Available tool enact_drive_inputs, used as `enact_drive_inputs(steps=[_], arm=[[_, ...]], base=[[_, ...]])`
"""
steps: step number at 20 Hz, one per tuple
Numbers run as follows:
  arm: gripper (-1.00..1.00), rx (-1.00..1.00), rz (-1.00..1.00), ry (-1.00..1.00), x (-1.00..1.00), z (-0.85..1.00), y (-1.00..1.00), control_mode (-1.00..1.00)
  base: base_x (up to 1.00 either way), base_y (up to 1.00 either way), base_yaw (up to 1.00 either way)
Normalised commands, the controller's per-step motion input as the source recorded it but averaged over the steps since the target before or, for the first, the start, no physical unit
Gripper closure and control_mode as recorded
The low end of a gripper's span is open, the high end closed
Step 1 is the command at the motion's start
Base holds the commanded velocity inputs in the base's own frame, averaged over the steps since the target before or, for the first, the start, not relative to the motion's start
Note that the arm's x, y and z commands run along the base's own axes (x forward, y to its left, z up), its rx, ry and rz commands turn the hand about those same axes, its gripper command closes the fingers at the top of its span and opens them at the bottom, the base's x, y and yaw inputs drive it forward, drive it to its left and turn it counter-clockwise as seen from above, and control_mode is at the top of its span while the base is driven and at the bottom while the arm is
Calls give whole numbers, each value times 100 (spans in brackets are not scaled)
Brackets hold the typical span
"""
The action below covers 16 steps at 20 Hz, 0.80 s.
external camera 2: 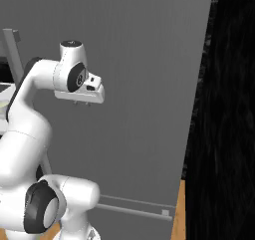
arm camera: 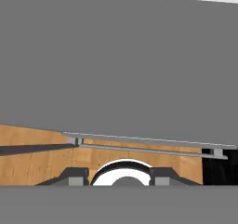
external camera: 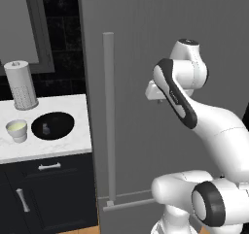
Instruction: Grab a lemon wedge from the fridge and one ice cube from the ice bowl, and put them in the glass of lemonade.
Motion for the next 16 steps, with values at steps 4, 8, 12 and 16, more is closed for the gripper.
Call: enact_drive_inputs(steps=[4,8,12,16], arm=[[-100,0,0,0,-37,0,0,-100],[-100,0,0,-2,-87,0,21,-100],[-100,0,0,-5,-81,-8,51,-100],[-100,0,0,0,-58,-33,23,-100]], base=[[0,0,0],[0,0,0],[0,0,0],[0,0,0]])
